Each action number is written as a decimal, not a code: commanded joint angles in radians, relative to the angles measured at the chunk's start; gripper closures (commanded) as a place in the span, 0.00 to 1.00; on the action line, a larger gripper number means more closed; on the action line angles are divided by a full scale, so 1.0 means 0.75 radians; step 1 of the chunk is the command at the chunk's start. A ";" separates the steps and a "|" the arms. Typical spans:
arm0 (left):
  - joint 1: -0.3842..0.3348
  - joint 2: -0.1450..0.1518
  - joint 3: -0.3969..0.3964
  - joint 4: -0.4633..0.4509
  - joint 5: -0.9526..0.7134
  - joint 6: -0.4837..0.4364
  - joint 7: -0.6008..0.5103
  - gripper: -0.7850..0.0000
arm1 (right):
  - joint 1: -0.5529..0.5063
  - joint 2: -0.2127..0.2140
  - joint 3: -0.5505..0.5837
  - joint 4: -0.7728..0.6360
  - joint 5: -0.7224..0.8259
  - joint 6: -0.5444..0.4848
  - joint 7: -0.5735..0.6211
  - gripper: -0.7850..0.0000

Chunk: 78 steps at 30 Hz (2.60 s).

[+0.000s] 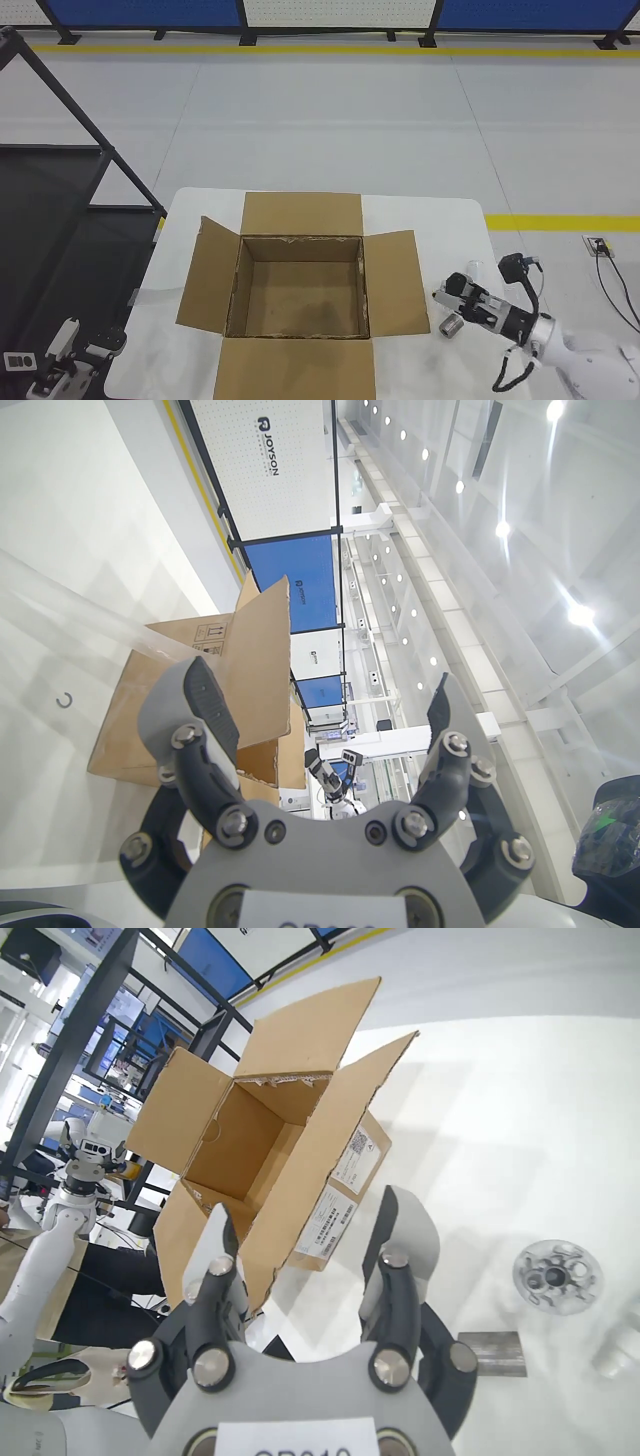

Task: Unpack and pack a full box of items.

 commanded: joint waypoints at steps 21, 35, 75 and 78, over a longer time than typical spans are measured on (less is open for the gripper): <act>0.000 0.000 0.000 0.000 0.000 0.000 0.000 0.00 | -0.308 0.009 0.198 -0.039 -0.601 -0.368 -0.225 0.00; 0.000 0.000 0.000 0.000 0.000 0.000 0.000 0.00 | 0.068 0.004 -0.083 0.384 -1.111 -0.430 -0.429 0.00; 0.000 0.000 0.000 0.000 0.000 0.000 0.000 0.00 | 0.181 -0.026 -0.321 0.583 -1.456 -0.186 -0.705 0.73; 0.000 0.000 0.000 0.000 0.000 0.000 0.000 0.00 | 0.174 -0.023 -0.306 0.574 -1.436 -0.215 -0.750 0.89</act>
